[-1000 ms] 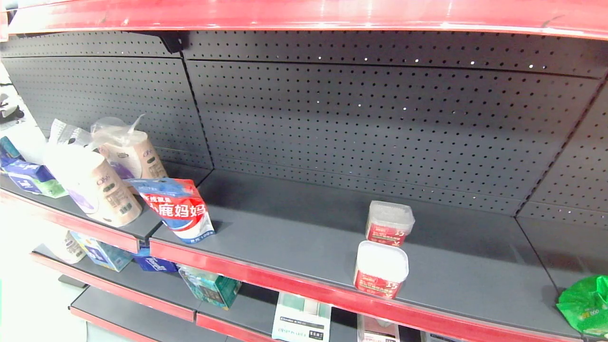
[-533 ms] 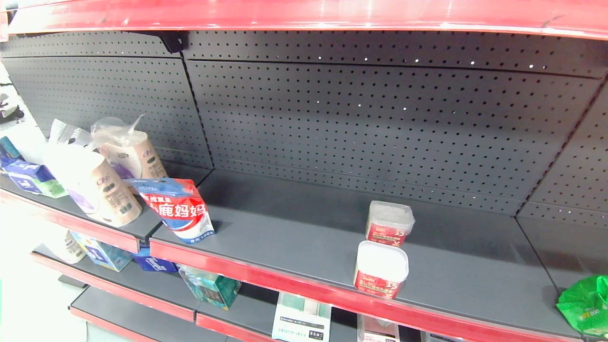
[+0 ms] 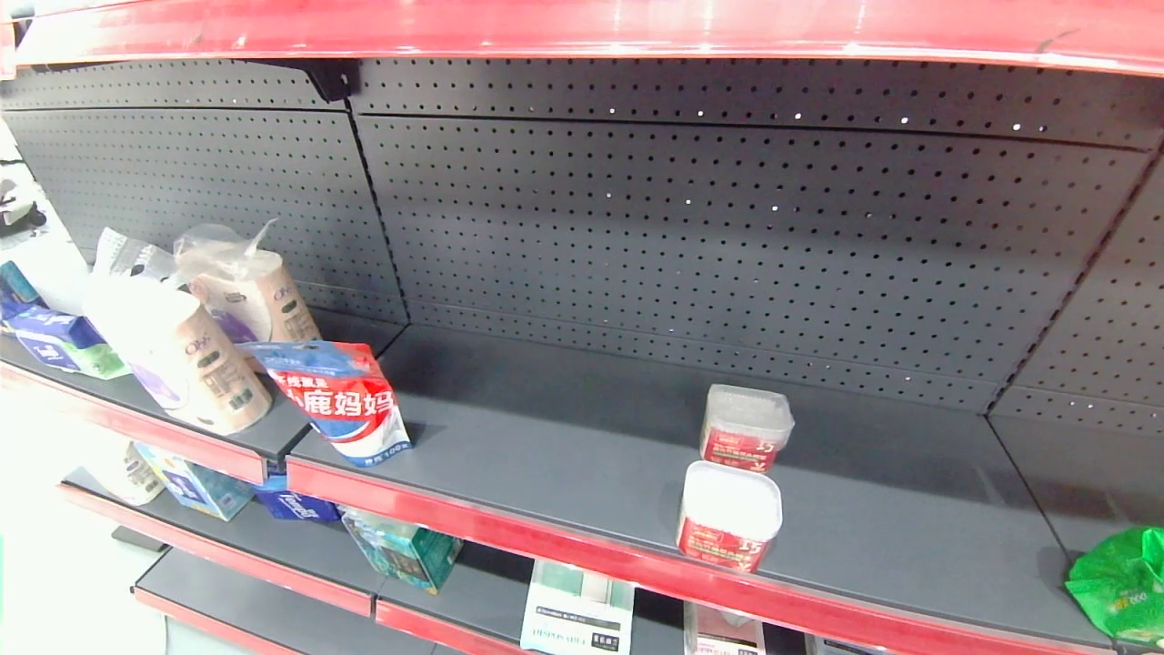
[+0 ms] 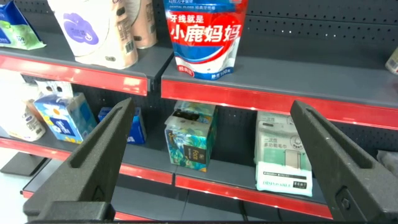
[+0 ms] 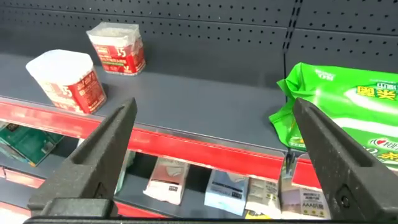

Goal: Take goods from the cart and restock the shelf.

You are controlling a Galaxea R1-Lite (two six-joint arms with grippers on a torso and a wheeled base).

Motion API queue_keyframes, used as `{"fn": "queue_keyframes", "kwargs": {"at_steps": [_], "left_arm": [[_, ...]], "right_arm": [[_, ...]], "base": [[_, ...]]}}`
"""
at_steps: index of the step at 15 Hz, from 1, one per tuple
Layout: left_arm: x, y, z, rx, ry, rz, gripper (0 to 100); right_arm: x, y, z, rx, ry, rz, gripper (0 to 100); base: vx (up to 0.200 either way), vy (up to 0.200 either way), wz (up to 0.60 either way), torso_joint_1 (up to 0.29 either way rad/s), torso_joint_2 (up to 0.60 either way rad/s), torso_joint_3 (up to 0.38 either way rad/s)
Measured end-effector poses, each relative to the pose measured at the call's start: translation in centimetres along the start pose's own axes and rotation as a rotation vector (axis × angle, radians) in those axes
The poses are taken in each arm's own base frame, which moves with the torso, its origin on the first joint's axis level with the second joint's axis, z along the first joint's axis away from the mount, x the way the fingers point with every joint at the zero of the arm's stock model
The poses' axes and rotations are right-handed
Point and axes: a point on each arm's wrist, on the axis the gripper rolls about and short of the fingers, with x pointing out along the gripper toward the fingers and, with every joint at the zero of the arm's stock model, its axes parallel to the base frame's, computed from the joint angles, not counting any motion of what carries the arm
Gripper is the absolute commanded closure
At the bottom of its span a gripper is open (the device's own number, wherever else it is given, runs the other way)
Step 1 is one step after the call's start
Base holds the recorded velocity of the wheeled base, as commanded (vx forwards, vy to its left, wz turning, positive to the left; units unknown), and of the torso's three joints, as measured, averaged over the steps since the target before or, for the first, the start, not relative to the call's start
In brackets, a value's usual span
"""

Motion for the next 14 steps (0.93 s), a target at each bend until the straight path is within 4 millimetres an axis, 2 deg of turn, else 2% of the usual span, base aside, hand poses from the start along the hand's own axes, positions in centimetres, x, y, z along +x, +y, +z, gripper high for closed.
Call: {"fn": "queue_keyframes", "kwargs": {"at_steps": [12,14], "left_arm": [[0.00,0.00,0.00,0.000,0.000,0.000,0],[0.00,0.00,0.00,0.000,0.000,0.000,0]], "right_arm": [[0.01,0.01,-0.03,-0.002,0.000,0.006,0],[0.01,0.01,-0.04,-0.002,0.001,0.006,0]], "base": [[0.000,0.000,-0.60,0.001,0.00,0.002],[0.000,0.000,0.00,0.000,0.00,0.000]]}}
